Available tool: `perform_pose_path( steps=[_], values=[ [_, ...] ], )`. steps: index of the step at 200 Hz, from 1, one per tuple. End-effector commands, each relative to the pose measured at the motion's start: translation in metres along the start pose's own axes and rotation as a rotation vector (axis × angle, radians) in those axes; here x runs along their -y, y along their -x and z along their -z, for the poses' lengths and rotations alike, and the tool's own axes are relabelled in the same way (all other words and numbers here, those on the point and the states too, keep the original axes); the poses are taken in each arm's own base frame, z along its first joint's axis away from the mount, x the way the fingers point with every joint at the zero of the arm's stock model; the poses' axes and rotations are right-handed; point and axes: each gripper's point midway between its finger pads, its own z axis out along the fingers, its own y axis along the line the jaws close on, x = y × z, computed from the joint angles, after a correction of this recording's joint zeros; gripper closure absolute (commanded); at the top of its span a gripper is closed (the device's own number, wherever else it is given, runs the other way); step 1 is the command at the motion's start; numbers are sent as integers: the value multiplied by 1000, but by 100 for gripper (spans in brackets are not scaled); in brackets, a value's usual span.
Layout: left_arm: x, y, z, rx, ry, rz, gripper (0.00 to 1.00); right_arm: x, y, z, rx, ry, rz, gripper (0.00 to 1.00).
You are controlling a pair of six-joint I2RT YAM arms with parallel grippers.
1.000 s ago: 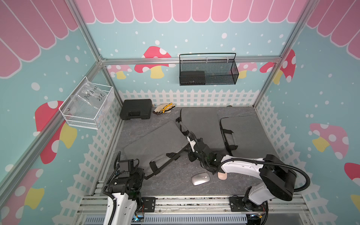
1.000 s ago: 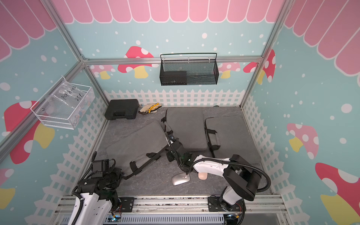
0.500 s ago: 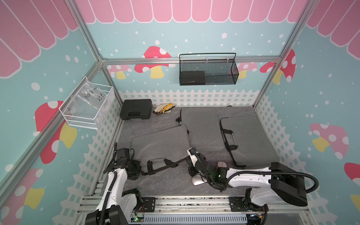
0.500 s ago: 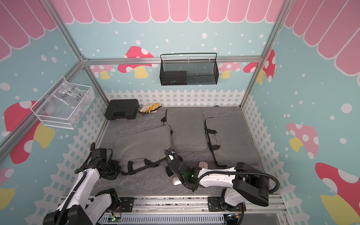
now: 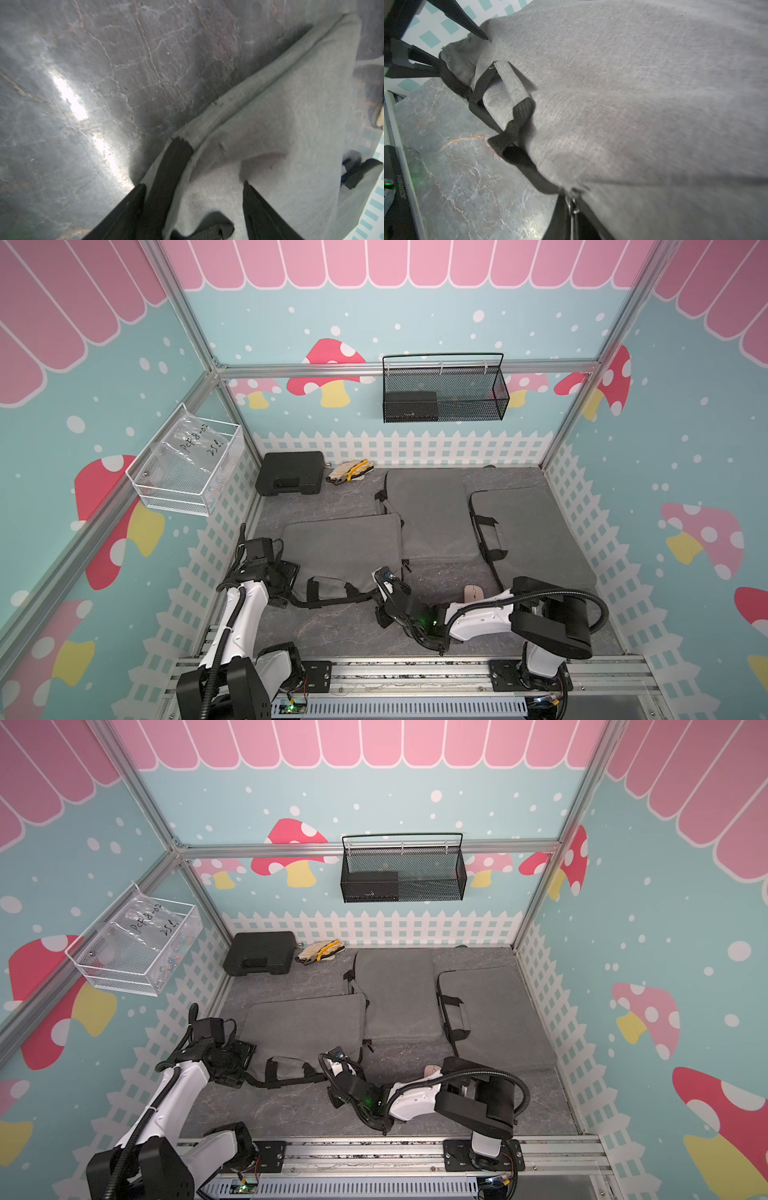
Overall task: Put the mouse into the laptop bag
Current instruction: Zip the zipper on the zippered laptop bag.
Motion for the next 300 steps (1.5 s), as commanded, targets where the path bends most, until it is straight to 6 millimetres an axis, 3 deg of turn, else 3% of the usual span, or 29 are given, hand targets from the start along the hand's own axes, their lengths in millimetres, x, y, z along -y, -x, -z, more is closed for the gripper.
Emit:
perform_pose_path(
  steps=[1, 23, 28, 38, 89, 119, 169, 188, 205, 223, 262, 288, 300],
  values=[
    [0, -20, 13, -57, -15, -5, 24, -45, 16, -10, 51, 156, -46, 100],
    [-12, -16, 29, -7, 16, 9, 22, -55, 17, -19, 51, 180, -47, 100],
    [-14, -14, 34, 9, 23, 14, 22, -52, 6, -27, 27, 170, -38, 100],
    [-18, -13, 42, 29, 25, 20, 21, -55, 6, -32, 26, 175, -37, 100],
    [-19, -28, 75, 17, -86, 9, 18, -90, 14, -64, 18, 245, -22, 100],
    [-23, -53, 63, -96, -140, 3, 17, -100, 7, -73, -7, 268, -13, 100],
    [11, -104, 28, -260, -332, -98, 21, -111, -2, -64, -16, 288, 0, 100],
    [17, -124, 15, -277, -347, -155, 28, -116, -3, -58, -12, 305, 1, 100],
    [15, -130, 3, -263, -335, -166, 37, -119, -5, -53, -14, 309, 8, 100],
    [8, -124, -8, -220, -300, -163, 52, -117, -8, -46, -16, 303, 7, 100],
    [-9, -105, -17, -112, -246, -149, 69, -97, -16, -33, -9, 255, -11, 100],
    [-15, -99, -21, -83, -242, -132, 93, -84, -19, -22, -4, 228, -18, 100],
    [-17, -99, -23, -88, -234, -127, 99, -78, -21, -18, -4, 216, -23, 100]
  ],
)
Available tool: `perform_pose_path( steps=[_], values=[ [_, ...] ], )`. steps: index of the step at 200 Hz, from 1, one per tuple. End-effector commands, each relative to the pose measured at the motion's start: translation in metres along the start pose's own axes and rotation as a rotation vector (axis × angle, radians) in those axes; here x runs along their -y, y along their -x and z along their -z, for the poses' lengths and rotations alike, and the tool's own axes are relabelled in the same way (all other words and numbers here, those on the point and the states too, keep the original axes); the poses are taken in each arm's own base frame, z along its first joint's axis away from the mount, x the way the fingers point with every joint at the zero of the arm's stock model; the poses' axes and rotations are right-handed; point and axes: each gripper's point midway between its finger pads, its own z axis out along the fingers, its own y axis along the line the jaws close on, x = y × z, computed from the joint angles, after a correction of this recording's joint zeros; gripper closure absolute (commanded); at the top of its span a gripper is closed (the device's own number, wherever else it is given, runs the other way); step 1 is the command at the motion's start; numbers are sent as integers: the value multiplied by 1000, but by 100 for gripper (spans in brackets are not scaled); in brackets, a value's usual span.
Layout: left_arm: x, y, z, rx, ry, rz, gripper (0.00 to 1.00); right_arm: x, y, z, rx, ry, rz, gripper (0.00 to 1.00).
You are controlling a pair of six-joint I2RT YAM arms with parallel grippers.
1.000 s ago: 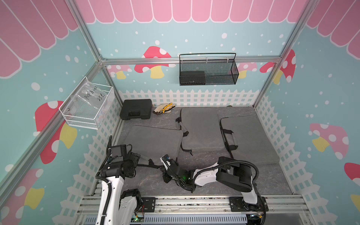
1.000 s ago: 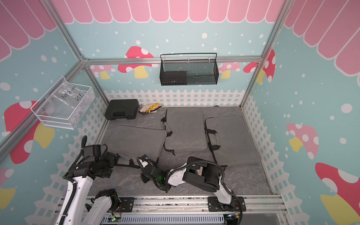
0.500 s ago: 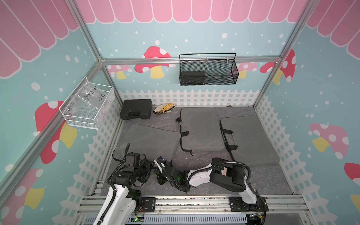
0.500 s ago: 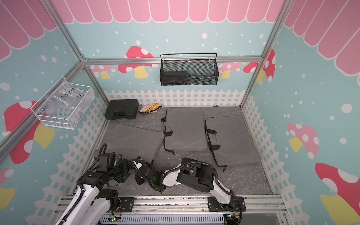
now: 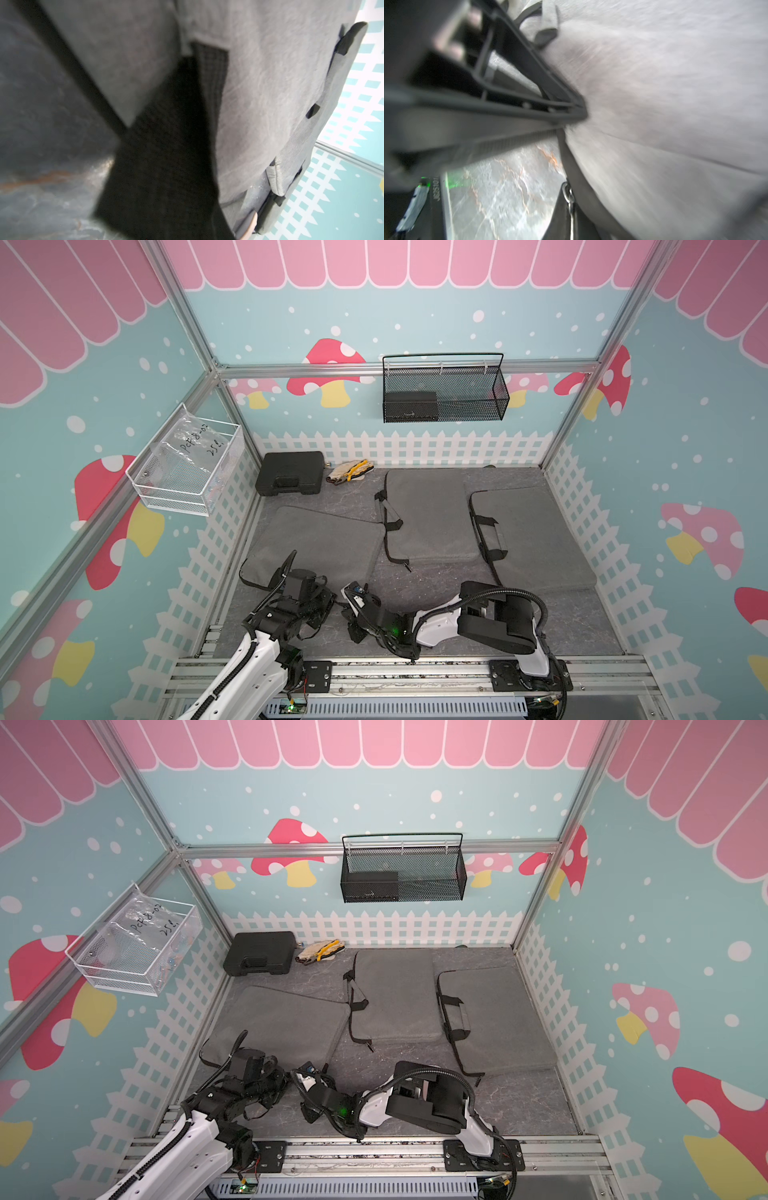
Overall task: Put the mouse into the laptop bag
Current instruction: Zip the zipper on the zippered laptop bag.
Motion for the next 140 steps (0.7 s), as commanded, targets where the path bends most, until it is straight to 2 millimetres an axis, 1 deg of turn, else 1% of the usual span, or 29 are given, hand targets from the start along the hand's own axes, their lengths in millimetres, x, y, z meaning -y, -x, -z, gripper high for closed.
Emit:
perform_pose_path(
  steps=[1, 29, 49, 65, 94, 113, 140],
  values=[
    [-17, 27, -4, 144, 45, 47, 100, -13, 9, 19, 40, 40, -23, 100],
    [-21, 28, -6, 125, 60, 46, 100, 0, -1, 27, 36, 10, -35, 100],
    [-21, 26, -5, 101, 53, 49, 100, 9, -11, 25, 15, -11, -21, 100],
    [-21, 24, -4, 91, 44, 52, 100, 20, -17, 23, -2, -34, -23, 100],
    [-21, 22, 0, 90, 27, 55, 100, 40, -19, 27, -6, -72, -39, 100],
    [-22, 21, 2, 93, 24, 57, 100, 52, -23, 32, -12, -99, -50, 100],
    [-22, 21, 3, 92, 19, 57, 100, 61, -27, 39, -15, -120, -54, 100]
  ],
)
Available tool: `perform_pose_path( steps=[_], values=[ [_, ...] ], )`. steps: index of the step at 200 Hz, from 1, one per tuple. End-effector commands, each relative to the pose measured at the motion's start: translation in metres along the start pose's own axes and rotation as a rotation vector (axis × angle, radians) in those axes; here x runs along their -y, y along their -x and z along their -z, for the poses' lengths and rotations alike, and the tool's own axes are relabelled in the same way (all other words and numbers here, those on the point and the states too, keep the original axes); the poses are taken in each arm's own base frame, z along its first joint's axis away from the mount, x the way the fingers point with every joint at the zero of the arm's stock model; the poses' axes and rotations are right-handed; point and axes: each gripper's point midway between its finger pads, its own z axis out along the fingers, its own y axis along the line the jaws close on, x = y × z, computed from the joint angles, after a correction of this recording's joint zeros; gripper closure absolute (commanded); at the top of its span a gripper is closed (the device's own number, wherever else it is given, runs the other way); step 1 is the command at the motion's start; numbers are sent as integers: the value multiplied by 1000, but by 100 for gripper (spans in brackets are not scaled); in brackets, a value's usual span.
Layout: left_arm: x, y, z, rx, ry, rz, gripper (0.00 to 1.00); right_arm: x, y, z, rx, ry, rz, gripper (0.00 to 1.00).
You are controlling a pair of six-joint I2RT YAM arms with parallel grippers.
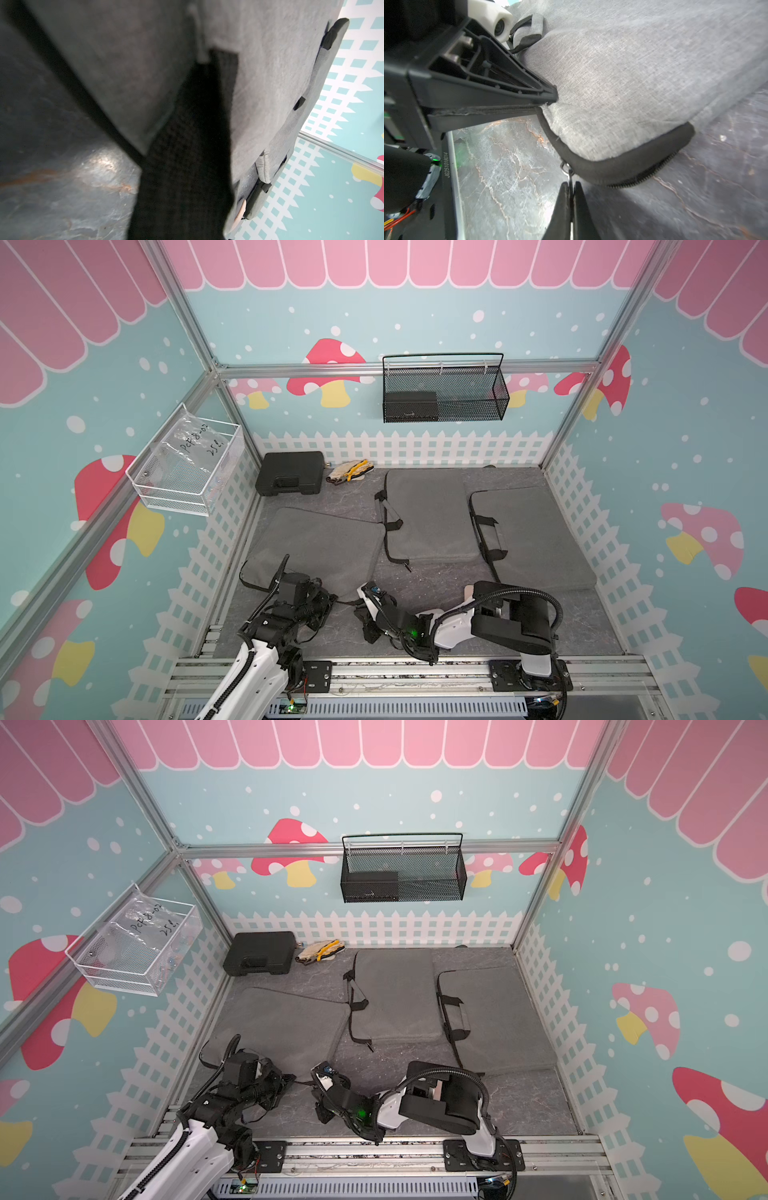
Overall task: Put the mouse into the laptop bag
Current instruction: Zip the zipper on the zippered laptop bag.
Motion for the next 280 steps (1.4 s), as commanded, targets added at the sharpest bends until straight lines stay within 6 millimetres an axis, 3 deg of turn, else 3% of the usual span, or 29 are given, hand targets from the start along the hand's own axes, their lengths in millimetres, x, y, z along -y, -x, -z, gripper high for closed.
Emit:
perform_pose_path(
  steps=[1, 38, 62, 71, 89, 101, 134, 158, 172, 189, 205, 231, 280],
  values=[
    [-21, 24, 2, 136, 77, 29, 100, 34, -19, 11, -47, -112, -10, 100],
    [-24, 24, 0, 133, 90, 35, 100, 42, -20, 21, -45, -138, -24, 100],
    [-28, 22, -1, 125, 95, 40, 100, 36, -15, 14, -40, -127, -11, 100],
    [-28, 21, -1, 119, 96, 40, 91, 34, -23, 3, -64, -121, 14, 100],
    [-31, 19, 1, 109, 109, 57, 55, 18, -19, -19, -73, -82, 51, 100],
    [-32, 16, 1, 96, 109, 72, 42, 6, -17, -36, -88, -52, 68, 100],
    [-34, 8, 1, 61, 88, 92, 35, -27, -17, -71, -111, 36, 80, 100],
    [-40, 10, 2, 82, 92, 100, 34, -44, -17, -79, -113, 87, 75, 100],
    [-41, 14, 3, 106, 95, 97, 36, -50, -19, -77, -111, 100, 83, 100],
    [-43, 17, 3, 123, 100, 107, 49, -50, -22, -71, -114, 104, 80, 100],
    [-43, 19, 4, 131, 103, 105, 74, -44, -25, -61, -115, 96, 70, 100],
    [-46, 22, 7, 152, 122, 100, 98, -25, -25, -45, -94, 46, 55, 100],
    [-45, 20, 9, 137, 118, 102, 100, 21, -24, -44, -115, -39, 9, 100]
  ],
)
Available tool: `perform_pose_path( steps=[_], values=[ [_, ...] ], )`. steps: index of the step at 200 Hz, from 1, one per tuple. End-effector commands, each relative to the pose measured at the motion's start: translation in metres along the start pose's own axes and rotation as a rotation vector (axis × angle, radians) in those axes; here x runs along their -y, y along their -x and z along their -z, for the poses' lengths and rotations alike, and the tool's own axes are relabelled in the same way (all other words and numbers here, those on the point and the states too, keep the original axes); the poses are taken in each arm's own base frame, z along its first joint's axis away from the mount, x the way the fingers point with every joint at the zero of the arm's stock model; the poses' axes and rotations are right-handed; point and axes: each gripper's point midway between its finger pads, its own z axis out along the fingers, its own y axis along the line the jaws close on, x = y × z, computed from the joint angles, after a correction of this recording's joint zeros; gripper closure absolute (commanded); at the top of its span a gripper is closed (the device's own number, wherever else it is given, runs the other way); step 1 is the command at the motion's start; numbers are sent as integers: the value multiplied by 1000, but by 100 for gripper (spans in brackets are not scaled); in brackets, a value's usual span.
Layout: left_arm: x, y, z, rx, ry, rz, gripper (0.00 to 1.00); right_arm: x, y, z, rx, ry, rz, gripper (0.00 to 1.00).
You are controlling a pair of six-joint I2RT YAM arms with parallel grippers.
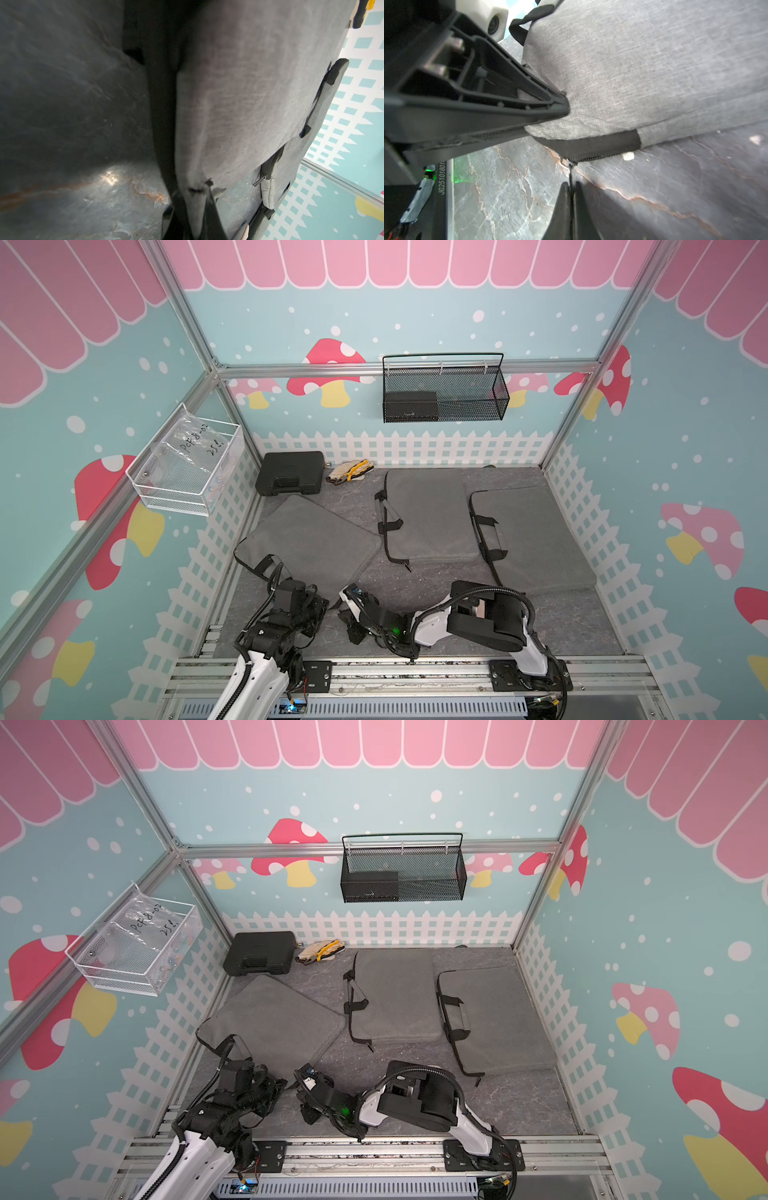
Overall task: Put the mouse into the laptop bag
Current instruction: Zip the zipper on the zippered laptop bag, then adjust the zippered laptop bag at the center of the board.
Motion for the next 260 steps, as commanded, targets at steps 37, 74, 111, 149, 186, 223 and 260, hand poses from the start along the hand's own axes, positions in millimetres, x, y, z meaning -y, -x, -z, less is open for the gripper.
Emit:
perform_pose_path(
  steps=[37, 74, 111, 149, 186, 223, 260],
  values=[
    [-21, 5, 7, 34, 79, 17, 100, 72, -26, 10, -115, -195, -52, 100],
    [-18, 4, 13, 36, 57, 16, 100, 76, -26, 6, -141, -222, -29, 100],
    [-25, 7, 18, 57, 100, 17, 84, 68, 6, 23, -79, -209, 29, 49],
    [-33, 20, 35, 143, 174, -6, 38, 75, 52, 49, 24, -203, 35, 27],
    [-27, 26, 46, 177, 175, -29, 33, 96, 85, 48, 64, -196, 19, 17],
    [-23, 30, 50, 198, 168, -61, 31, 137, 96, 17, 20, -263, 3, 11],
    [-21, 31, 52, 205, 170, -83, 30, 178, 109, -9, -16, -334, 7, 10]
  ],
)
